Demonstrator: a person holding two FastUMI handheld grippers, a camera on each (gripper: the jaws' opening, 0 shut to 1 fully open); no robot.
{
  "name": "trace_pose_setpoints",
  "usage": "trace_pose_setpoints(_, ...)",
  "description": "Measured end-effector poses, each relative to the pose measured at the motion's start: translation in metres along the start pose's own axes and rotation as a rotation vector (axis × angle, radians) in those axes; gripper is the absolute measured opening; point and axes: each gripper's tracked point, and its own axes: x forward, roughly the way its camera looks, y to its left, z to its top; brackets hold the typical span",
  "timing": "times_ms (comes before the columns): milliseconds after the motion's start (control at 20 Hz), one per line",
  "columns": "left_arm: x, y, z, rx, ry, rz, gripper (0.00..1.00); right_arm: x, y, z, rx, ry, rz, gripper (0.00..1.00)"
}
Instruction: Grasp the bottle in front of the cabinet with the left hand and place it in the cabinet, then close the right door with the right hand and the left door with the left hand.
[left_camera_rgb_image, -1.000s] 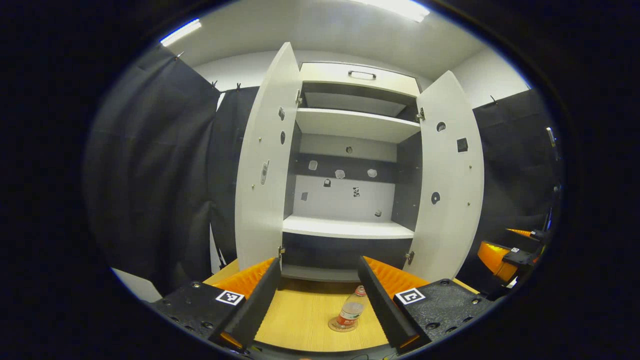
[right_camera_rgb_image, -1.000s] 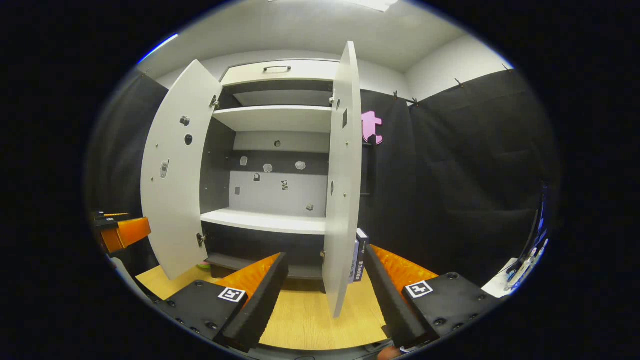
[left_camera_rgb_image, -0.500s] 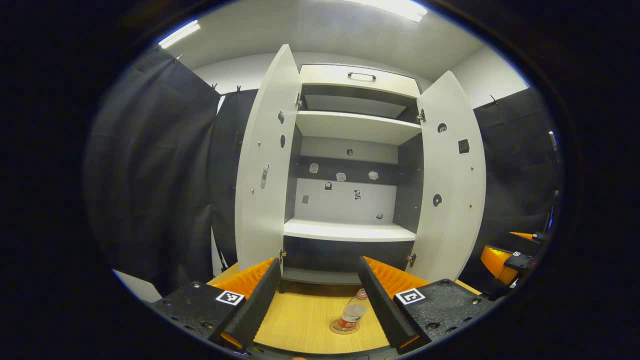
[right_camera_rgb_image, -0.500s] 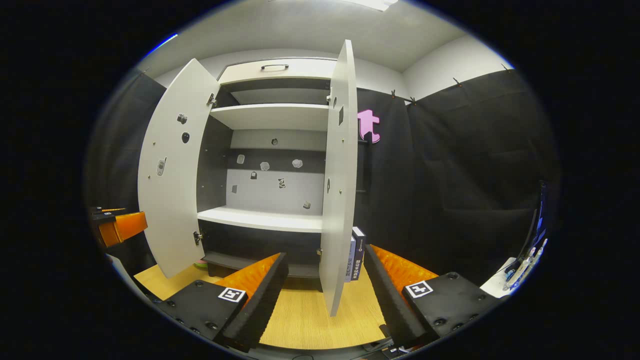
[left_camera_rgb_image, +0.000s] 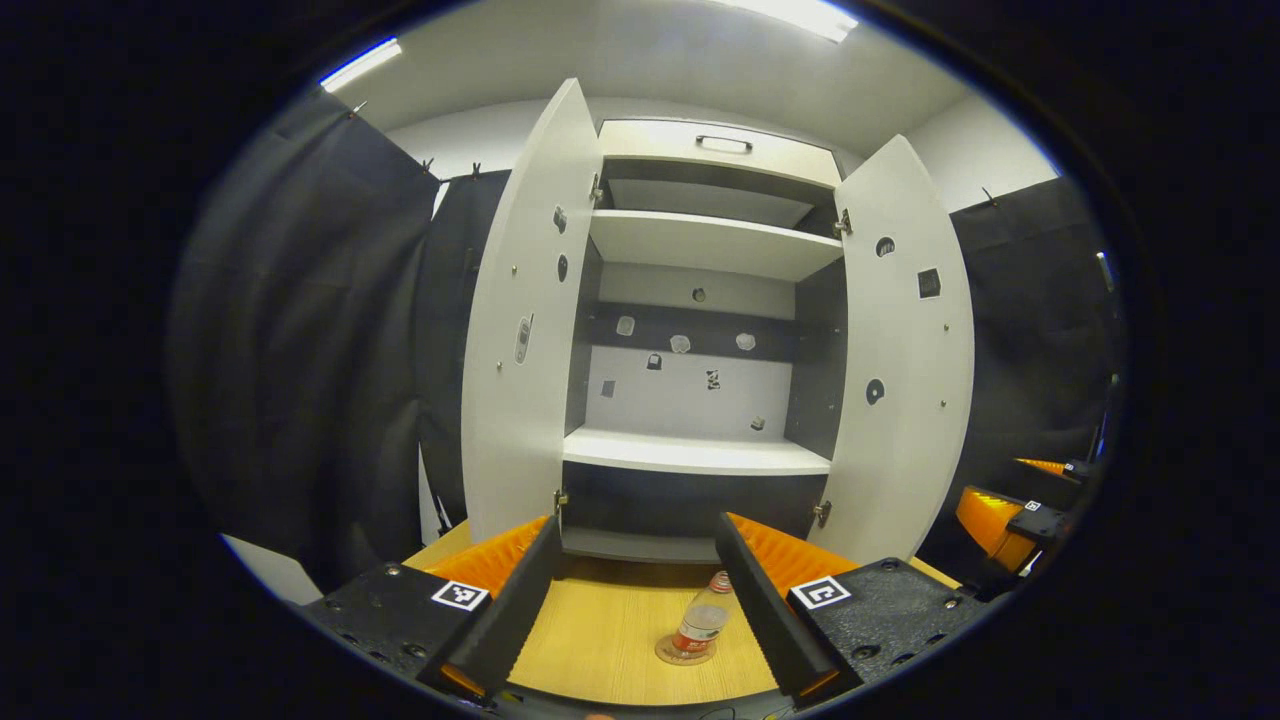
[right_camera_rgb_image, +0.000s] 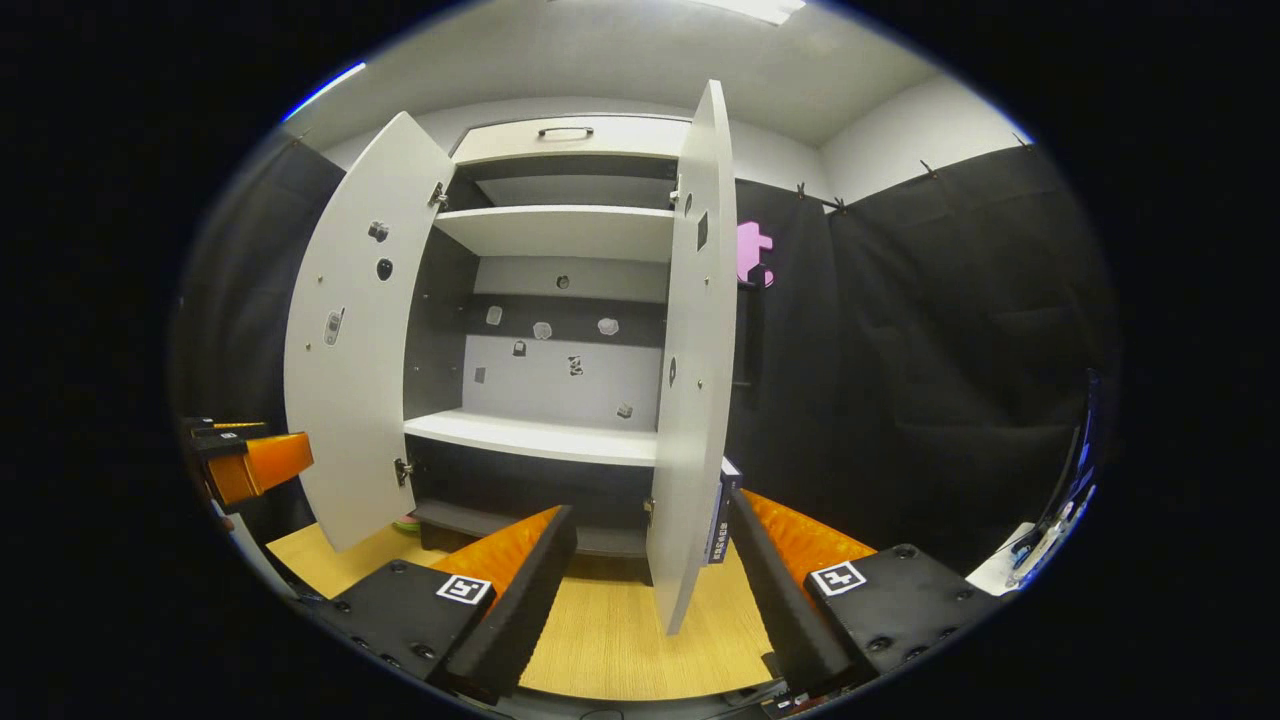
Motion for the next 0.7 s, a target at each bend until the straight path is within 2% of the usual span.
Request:
trace_pose_setpoints(150, 0.008, -0.009, -0.018, 0.021, 0.015, -0.021, 0.94, -0.002, -0.001, 0.000, -0.006, -0.007, -0.002, 1.00)
trace_pose_setpoints(300, 0.017, -0.026, -0.043, -0.002, 0.038, -0.063, 0.95, -0.002, -0.005, -0.001, -0.006, 0.000, -0.010, 1.00)
trace_pose_setpoints(500, 0.032, -0.050, -0.088, -0.012, 0.092, -0.114, 0.95, -0.003, -0.012, -0.002, -0.001, 0.006, -0.023, 1.00)
trace_pose_setpoints(700, 0.048, -0.061, -0.135, 0.022, 0.123, -0.138, 0.95, -0.007, -0.014, -0.005, -0.013, 0.019, -0.031, 1.00)
